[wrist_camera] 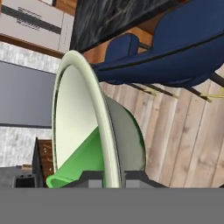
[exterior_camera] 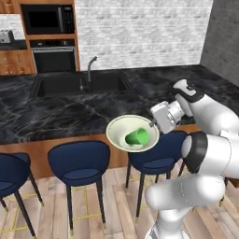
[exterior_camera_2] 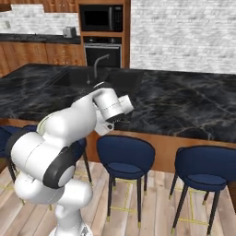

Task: Place the cup inside the bowl on the dining table and move the bowl to any counter.

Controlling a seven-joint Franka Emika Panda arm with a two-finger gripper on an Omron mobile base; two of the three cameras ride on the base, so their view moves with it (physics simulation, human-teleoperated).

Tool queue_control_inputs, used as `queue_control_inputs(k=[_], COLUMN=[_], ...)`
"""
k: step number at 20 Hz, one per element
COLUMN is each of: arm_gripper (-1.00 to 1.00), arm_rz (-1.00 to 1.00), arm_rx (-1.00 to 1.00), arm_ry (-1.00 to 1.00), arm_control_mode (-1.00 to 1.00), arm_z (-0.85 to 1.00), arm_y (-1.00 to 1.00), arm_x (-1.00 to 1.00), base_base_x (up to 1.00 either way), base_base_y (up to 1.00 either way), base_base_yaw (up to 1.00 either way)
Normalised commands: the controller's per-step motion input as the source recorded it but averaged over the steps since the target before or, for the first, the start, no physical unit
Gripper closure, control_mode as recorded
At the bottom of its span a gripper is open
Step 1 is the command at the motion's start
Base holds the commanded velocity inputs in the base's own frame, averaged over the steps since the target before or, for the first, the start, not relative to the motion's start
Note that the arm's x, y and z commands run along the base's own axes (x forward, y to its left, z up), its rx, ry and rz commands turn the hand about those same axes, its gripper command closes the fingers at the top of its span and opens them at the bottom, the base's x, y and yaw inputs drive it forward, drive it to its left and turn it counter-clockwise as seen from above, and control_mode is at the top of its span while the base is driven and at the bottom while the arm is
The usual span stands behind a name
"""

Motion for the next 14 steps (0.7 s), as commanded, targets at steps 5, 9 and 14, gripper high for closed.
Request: queue_control_inputs(k=[5, 9, 14], arm_gripper=[1.0, 1.0, 1.0], arm_rz=[0.0, 0.0, 0.0], arm_rx=[0.0, 0.0, 0.0], arm_ry=[0.0, 0.0, 0.0], arm_control_mode=[1.0, 1.0, 1.0], arm_z=[0.0, 0.0, 0.0], arm_y=[0.0, 0.0, 0.0], arm_x=[0.0, 0.0, 0.0], base_base_x=[-0.17, 0.0, 0.0], base_base_y=[0.5, 0.98, 0.93], base_base_yaw=[0.0, 0.0, 0.0])
